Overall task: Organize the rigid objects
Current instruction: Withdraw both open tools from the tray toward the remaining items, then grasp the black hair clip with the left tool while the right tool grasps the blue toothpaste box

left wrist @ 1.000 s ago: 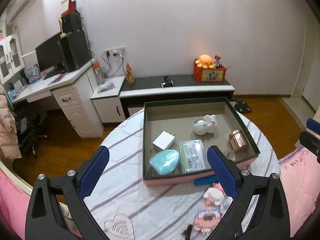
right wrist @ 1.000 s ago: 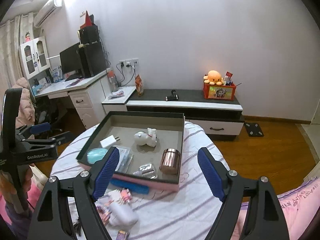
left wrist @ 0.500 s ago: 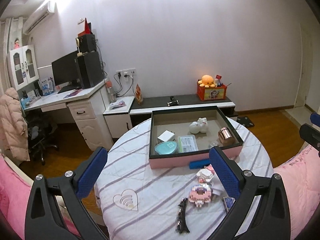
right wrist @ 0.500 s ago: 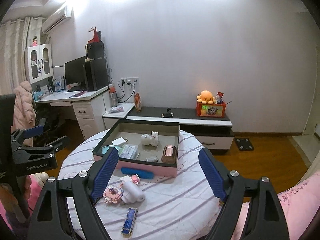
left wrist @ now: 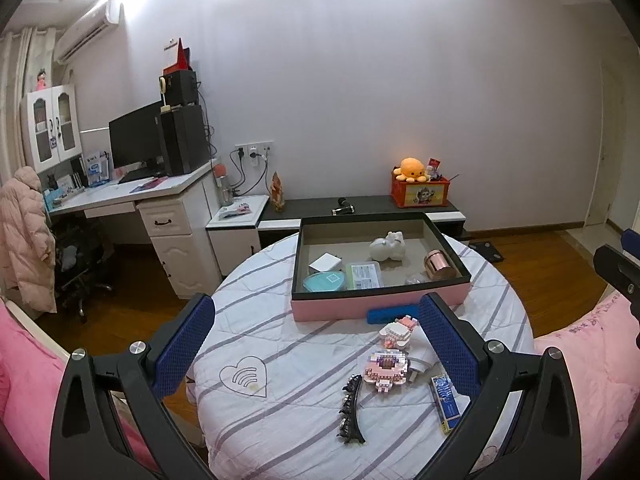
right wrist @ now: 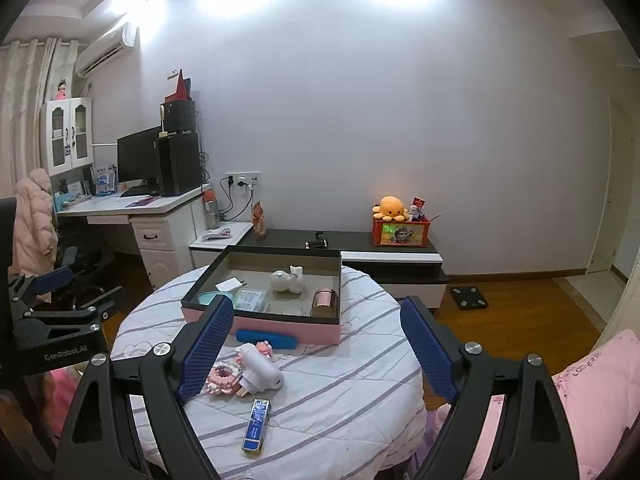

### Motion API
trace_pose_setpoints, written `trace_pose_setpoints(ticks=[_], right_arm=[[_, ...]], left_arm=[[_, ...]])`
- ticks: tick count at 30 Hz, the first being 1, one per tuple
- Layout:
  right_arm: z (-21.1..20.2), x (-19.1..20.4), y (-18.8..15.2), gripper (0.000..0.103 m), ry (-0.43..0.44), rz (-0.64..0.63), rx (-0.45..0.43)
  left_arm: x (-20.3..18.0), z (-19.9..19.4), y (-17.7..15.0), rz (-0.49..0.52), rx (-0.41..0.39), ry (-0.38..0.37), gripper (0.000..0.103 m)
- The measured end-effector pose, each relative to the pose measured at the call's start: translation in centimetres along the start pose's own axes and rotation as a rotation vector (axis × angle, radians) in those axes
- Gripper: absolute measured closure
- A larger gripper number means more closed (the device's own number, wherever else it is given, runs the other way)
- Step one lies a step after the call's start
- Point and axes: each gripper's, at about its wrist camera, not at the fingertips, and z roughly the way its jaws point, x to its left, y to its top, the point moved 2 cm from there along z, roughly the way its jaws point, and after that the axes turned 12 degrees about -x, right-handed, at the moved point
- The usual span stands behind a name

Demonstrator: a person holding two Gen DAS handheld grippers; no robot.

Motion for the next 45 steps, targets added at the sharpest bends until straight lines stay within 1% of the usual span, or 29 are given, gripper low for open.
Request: trace_pose_setpoints(ticks=[7,18,23,25,30,33,42,45], right_arm=[[-0.2,-0.3,0.0,0.015,-0.007,0.006,-0.001],[0.5,-0.2,0.0,0.015,-0.006,0.008,0.011],[1.3,-0.2,-0.5,0.015,-0.005,0.017,0.040],[1.8,-0.1,-0.8,0.015,-0.003,0.017,0.055],[3.2,0.9,-2.4,0.015,0.006,0.011,0.122],[4.3,1.7,-3.9,0.015,0.010,0.008,0.183],[8.2,4.7,-11.0,0.015,0.022,0.027,0.430],[9.0,5.3,-12.8,0.015,0.024,0.040,0.479]], left_arm=[[-0.2,-0.1,0.1,0.006,0.004,-0.006,0.000],[0.1,0.5,-0.1,-0.001,0.024,0.010,0.000],[0.2,1.2,-0.8,0.009,0.056,0.011,0.000],[0.3,1.6,-1.5,0.018,0.081,0.015,0.000],[1.0,3.0,-3.5,0.024,0.157,0.022,0.000],[1.3,3.9,-5.0,0.031,0.208,0.014,0.000],[2.1,7.3,-10.8,0.048,0.389,-0.048,0.000],[2.2,8.1,-12.1,0.049,0.431,-0.073,0.000]])
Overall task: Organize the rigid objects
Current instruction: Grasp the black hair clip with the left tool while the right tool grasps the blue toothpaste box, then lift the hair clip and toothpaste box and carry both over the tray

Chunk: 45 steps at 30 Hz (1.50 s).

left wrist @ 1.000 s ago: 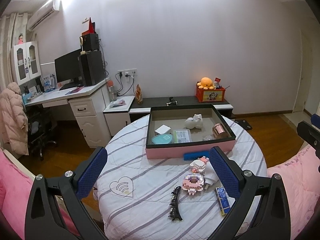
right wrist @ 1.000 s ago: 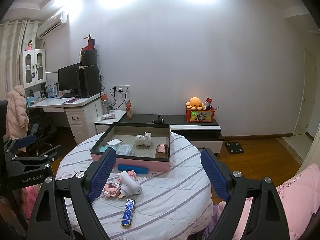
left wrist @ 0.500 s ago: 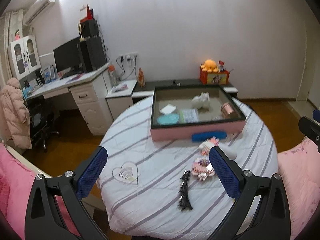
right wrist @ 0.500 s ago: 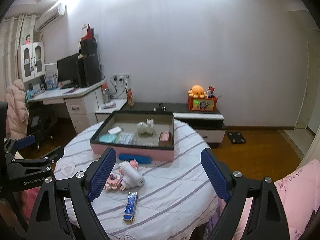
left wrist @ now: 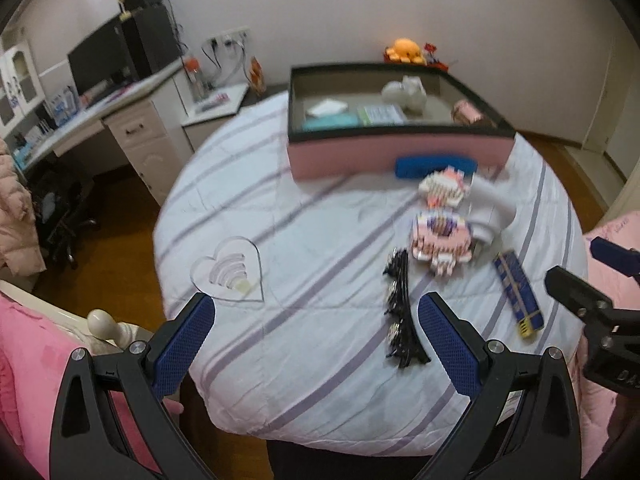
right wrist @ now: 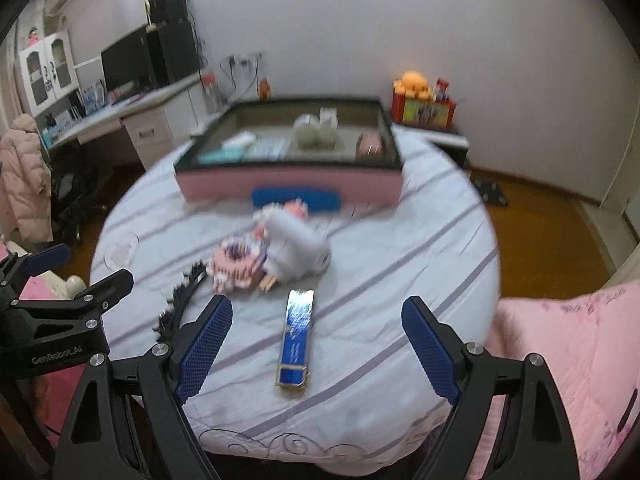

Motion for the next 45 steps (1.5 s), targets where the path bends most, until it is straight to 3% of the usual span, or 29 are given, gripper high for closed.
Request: trace_pose_setpoints(ticks=[4,6,8,10,16,24,25,26,27,29,32,34,45], right_arm=[[1.9,-0.3,-1.5,0.015,-0.047,0.015,0.064],[2.7,-0.6,-2.2,0.020,-0.052,0.015,0.096],[3.5,-0.8,-3.0,0.041,-0.029,0.023,0.134],[4.1,-0.8,-3.3,0.052,0.007,0.035,0.152],[4.6,-2.2,-2.9,0.073,0.030,0.048,0.143],[6.2,-5.0,-1.8,0.077,0.025,0.057,0.131],[6.5,-5.2,-1.6,0.077,0.047,0.049,0.125],[6.6,-5.3,-1.6,0.076,0.061,0.040,0.120],[6.7,-5.3,-1.6,0.076,0.074,0.034,0.118],[6.9,-5.7,-1.4,0.076,0.100,0.049,0.112],[7.0,-6.0,-1.4,0.078,0.122,0.055,0.102],[7.0,-6.2,-1.4,0.082,0.120,0.063,0.099],[5.9,-6.6,-0.5,0.082,0.114,0.093,0.076]], left_arm=[[0.3,1.3,-0.7,-0.018,0.048,-0.021,0.000],[0.2,1.9,-0.9,-0.028,0.071,-0.039,0.000],[0.1,2.3,-1.0,-0.028,0.082,-0.051,0.000],[-0.3,2.7,-1.0,-0.026,0.097,-0.058,0.000],[-2.4,4.2,-0.9,-0.004,0.144,-0.094,0.000],[-4.2,6.7,-1.4,0.008,0.220,-0.106,0.002],[-4.3,6.7,-1.4,0.011,0.202,-0.103,0.010],[-4.3,6.6,-1.3,0.008,0.175,-0.098,0.027],[-4.3,6.5,-1.1,0.010,0.154,-0.084,0.034],[-4.9,6.4,-0.6,0.036,0.149,-0.095,0.061],[-5.7,6.2,-0.4,0.059,0.156,-0.111,0.087],[-6.1,6.2,-0.4,0.076,0.158,-0.096,0.087],[-4.7,5.5,0.1,0.021,0.160,-0.105,0.087]])
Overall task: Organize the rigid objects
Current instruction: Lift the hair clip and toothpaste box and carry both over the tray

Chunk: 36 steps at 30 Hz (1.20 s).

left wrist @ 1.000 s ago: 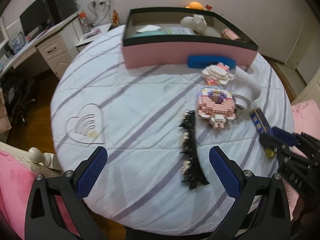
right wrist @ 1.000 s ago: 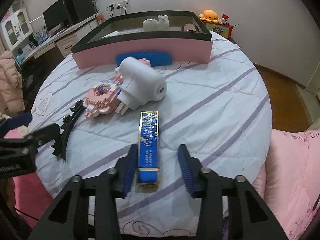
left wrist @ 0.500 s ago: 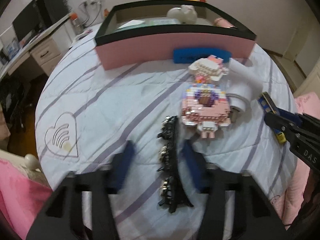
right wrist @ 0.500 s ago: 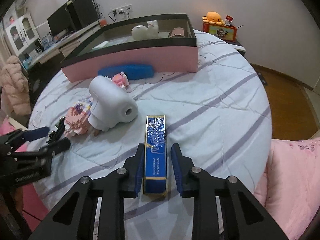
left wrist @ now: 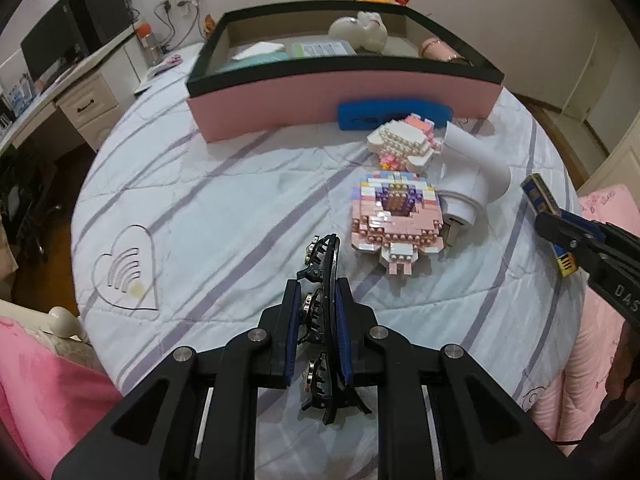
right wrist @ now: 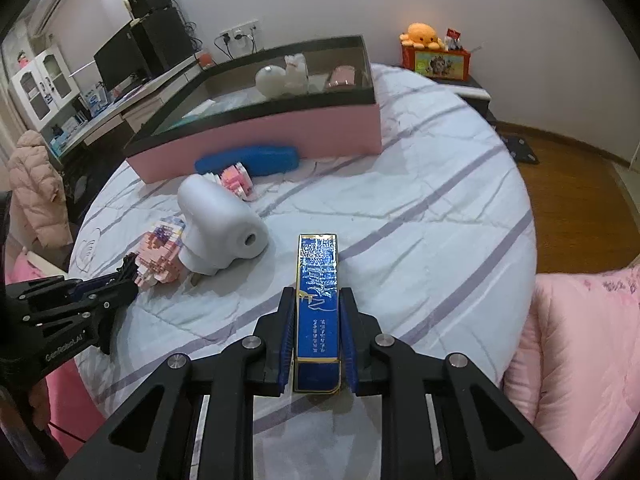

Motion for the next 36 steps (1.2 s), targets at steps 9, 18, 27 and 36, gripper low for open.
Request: trace_pose_setpoints(ticks=[9,18,27,36], right_arm=[[-4.5,1.4,2.4,0.082,-0.017,-0.051,-0.129],[-10.4,2.7,5.8,0.082,-0.012,-0.091,-0.319],[-15.0,3.5,7.5,0.082,0.009,-0.110,-0.463],[-16.4,3.4,7.3,0.082,0.026,-0.101,-0.500]], left_arm=[[1.4,-4.4,2.2,-0.031,-0.140,0.011,0.087],[1.5,-10.2,5.9,-0.060,-0.347,0.012,0.087],[0.8,-14.4,7.4,-0.069,-0.480,0.028,0.087],[0.2,-16.1,7.8,-0.047,-0.529,0.051,0.087]])
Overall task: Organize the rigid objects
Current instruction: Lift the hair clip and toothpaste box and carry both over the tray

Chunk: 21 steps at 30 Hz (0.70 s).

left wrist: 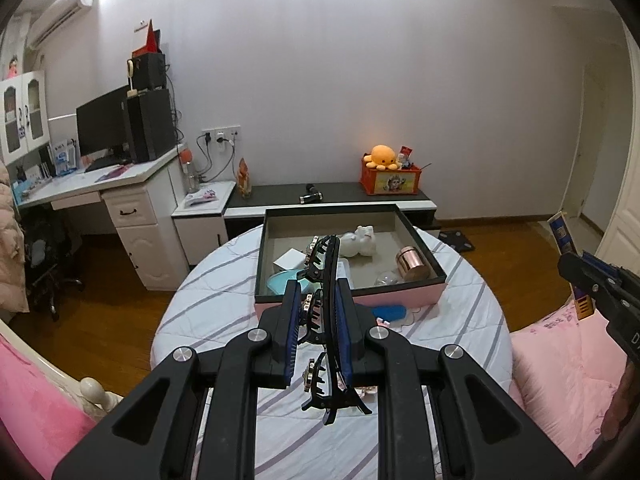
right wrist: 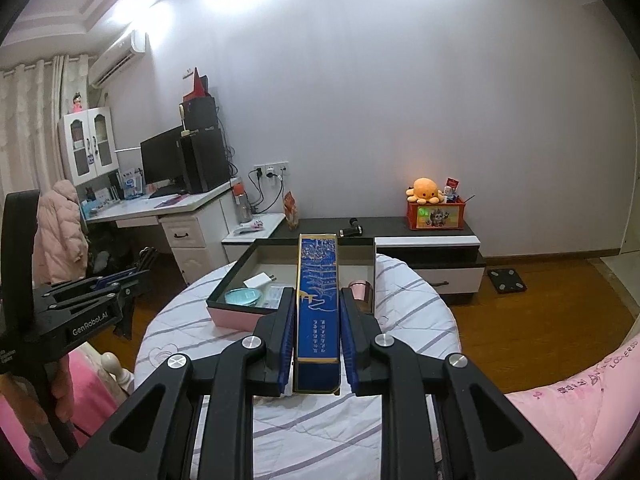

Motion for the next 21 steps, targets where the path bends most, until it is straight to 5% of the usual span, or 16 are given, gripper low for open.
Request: trace_pose_setpoints(ticks=[21], right_arm=[[0.4,-0.2,-0.1,0.082,0.009,0.009,0.001]], left_arm=[[-0.5,1.3,0.1,0.015,0.017,-0.003,0.087]])
